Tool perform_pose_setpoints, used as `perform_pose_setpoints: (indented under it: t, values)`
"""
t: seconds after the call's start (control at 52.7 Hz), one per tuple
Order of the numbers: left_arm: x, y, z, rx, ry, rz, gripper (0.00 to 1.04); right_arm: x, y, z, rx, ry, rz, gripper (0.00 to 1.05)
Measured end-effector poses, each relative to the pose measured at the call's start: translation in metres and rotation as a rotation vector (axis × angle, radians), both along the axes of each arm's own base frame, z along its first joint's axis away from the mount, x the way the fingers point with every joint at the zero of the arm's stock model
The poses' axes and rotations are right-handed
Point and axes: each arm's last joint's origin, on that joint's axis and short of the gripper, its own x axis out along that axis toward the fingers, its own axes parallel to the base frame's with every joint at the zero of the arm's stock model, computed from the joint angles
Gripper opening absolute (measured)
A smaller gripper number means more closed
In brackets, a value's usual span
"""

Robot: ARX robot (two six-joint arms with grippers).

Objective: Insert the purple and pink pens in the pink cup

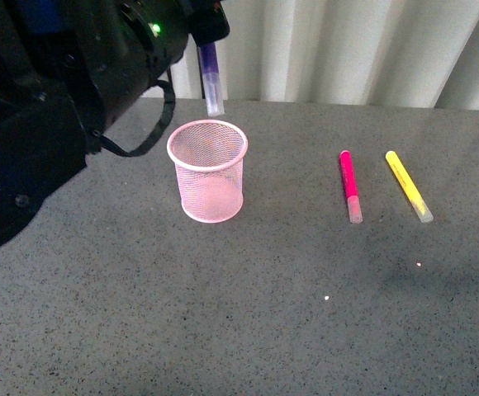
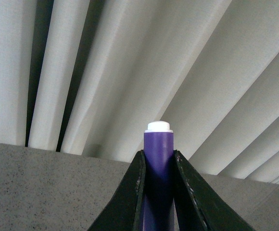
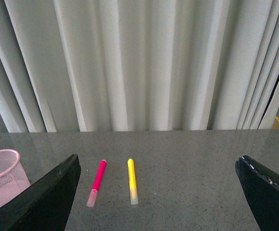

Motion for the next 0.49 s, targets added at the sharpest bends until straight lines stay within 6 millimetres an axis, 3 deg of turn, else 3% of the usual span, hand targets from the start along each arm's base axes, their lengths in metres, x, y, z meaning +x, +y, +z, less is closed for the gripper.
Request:
perform_pose_setpoints:
  t: [0.284,0.493]
  values:
    - [0.014,-0.016,-0.029,0.020,0.039,0.036,0.13,0.000,0.000,0.000,0.000,0.000,0.000,0.98]
    - [0.023,-0.017,-0.038,0.021,0.065,0.047,0.13,0.000,0.000,0.000,0.000,0.000,0.000,0.98]
